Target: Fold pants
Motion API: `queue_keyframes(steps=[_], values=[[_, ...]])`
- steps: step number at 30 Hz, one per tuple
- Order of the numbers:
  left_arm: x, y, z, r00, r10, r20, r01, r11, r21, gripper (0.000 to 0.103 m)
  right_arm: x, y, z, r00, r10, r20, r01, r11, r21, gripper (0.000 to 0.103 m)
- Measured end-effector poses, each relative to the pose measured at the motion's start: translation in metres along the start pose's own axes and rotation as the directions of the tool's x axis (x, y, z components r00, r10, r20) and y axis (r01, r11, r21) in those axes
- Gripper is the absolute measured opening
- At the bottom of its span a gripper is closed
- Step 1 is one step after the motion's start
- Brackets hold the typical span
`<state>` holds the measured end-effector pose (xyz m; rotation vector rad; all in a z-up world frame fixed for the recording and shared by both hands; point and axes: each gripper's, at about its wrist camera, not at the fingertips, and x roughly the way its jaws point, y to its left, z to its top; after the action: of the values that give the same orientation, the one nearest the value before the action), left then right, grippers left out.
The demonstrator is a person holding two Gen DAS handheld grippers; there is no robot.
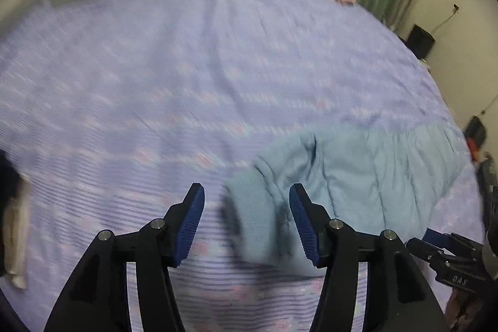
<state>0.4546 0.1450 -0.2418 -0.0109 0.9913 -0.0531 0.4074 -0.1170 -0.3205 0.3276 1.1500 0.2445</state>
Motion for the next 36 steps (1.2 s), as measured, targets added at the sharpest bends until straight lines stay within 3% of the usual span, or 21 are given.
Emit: queue_keyframes(steps=[1,3,5,7,9,13,16,18,20,24,26,31,36], values=[[-0.007,0.0,0.001,1.0,0.003,0.016,-0.003,1.0,0.006,0.055,0.002,0.0,0.0,1.0,0.006,-0.001,-0.006,1.0,0.001,0.055],[-0.011,0.0,0.0,0.998,-0.069,0.012,0.069,0.998,0.004,0.049,0.006,0.0,0.0,1.0,0.007,-0.006,-0.007,1.0,0.002,0.052],[-0.001,-0.005,-0.001,0.993,-0.12,-0.022,0.121,0.992,0.025,0.027,0.01,-0.001,0.0,1.0,0.007,-0.011,-0.007,1.0,0.002,0.044],[0.018,-0.011,-0.004,0.988,-0.138,-0.069,0.141,0.99,0.032,0.017,0.013,0.0,-0.001,1.0,-0.015,-0.017,0.015,1.0,-0.005,0.029],[0.037,-0.015,-0.009,0.988,-0.116,-0.103,0.121,0.992,0.041,0.016,0.012,-0.003,-0.001,1.0,-0.025,-0.016,0.025,1.0,0.008,0.018],[0.072,-0.021,-0.016,0.985,-0.057,-0.162,0.069,0.995,0.068,0.018,0.012,-0.004,-0.004,0.998,-0.059,-0.03,0.059,0.998,0.011,0.016],[0.071,-0.027,-0.016,0.986,-0.008,-0.164,0.028,0.992,0.122,0.019,0.009,-0.001,-0.004,0.997,-0.067,-0.028,0.067,0.998,0.001,0.022],[0.055,-0.035,-0.01,0.99,0.047,-0.131,-0.027,0.987,0.156,0.024,-0.001,-0.005,-0.004,0.997,-0.077,-0.026,0.077,0.997,0.022,0.045],[0.027,-0.042,-0.003,0.997,0.063,-0.045,-0.054,0.983,0.175,0.033,-0.02,-0.013,-0.004,0.997,-0.081,0.014,0.081,0.995,0.051,0.055],[-0.018,-0.069,0.003,0.998,-0.023,0.051,0.012,0.977,0.213,0.035,-0.074,-0.044,-0.001,0.979,-0.145,0.143,0.127,0.984,0.126,0.057],[-0.029,-0.093,0.004,0.993,-0.09,0.071,0.069,0.964,0.258,0.035,-0.098,-0.067,0.005,0.956,-0.208,0.207,0.174,0.969,0.173,0.057],[-0.02,-0.162,-0.004,0.967,-0.253,0.035,0.221,0.898,0.38,0.034,-0.116,-0.125,0.027,0.917,-0.304,0.259,0.233,0.934,0.271,0.057],[0.006,-0.225,-0.017,0.935,-0.352,-0.054,0.342,0.848,0.406,0.034,-0.105,-0.182,0.048,0.924,-0.305,0.231,0.212,0.91,0.357,0.057]])
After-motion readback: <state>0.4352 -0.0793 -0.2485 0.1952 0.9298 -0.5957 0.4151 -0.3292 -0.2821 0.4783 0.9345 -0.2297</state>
